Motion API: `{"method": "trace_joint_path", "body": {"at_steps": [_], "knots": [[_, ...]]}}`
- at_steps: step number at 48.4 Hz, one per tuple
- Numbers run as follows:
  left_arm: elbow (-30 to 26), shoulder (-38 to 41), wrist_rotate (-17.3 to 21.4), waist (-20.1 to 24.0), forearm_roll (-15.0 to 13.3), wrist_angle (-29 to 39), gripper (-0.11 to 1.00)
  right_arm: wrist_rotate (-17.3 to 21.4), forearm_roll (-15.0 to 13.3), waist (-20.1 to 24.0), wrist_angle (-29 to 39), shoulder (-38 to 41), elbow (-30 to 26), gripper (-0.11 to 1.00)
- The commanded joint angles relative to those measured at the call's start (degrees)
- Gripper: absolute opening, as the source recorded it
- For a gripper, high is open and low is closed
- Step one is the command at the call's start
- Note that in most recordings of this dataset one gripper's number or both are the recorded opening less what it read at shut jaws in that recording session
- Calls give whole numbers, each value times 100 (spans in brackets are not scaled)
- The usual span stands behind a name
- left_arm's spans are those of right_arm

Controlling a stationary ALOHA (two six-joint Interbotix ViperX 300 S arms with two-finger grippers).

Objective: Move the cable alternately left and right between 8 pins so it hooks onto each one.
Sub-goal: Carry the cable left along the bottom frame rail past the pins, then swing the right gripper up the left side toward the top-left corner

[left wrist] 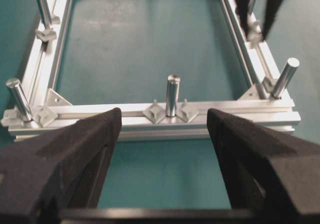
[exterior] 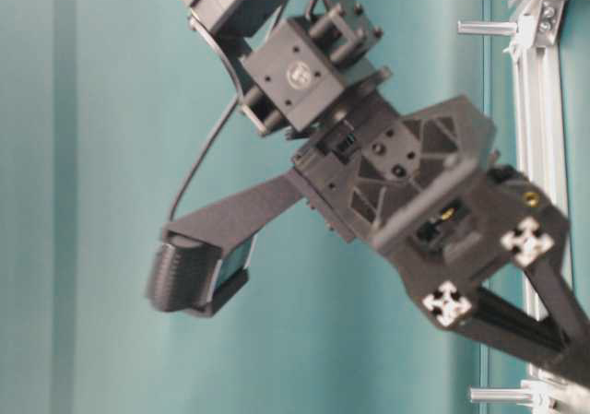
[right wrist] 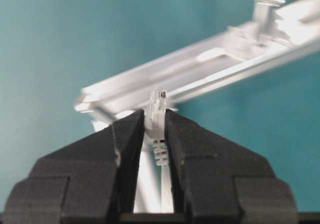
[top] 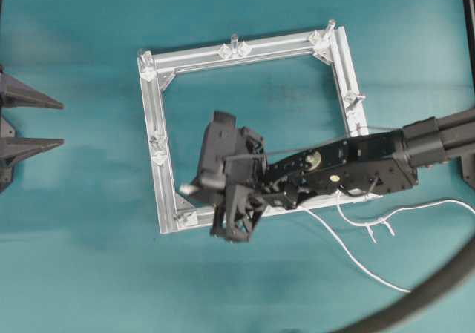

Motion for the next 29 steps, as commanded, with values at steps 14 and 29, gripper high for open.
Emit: {"method": "trace_joint_path", "body": {"at_steps": [14, 29], "knots": [[-79, -88, 9, 26, 26, 35, 73, -448, -220, 448, -457, -589, 554, 17], [-79, -158, 9, 26, 26, 62, 73, -492, -615, 896, -413, -299, 220, 17]]}}
